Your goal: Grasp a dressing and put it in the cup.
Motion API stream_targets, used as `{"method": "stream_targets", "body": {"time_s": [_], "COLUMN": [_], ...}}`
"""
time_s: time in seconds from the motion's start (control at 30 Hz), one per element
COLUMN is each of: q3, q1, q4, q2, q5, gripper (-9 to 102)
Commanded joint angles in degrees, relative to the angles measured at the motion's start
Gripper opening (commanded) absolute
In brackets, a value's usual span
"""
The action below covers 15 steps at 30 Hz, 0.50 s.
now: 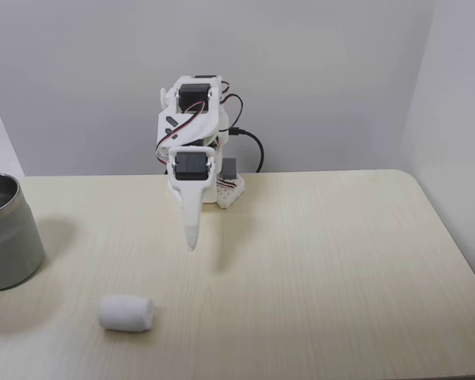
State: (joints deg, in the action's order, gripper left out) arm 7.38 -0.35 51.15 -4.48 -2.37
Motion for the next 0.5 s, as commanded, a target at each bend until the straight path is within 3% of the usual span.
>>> {"method": "stream_targets", "body": {"time_s": [0.0,0.23,0.47], "q3": [1.3,3.9,20.0], "q1": [0.4,1.1,3.7], "q4": [0.0,2.2,9.9], "q2": [-0.5,-0.5,-0.3], "q5": [0.4,0.6,-3.9], "gripper": [0,0,0]}}
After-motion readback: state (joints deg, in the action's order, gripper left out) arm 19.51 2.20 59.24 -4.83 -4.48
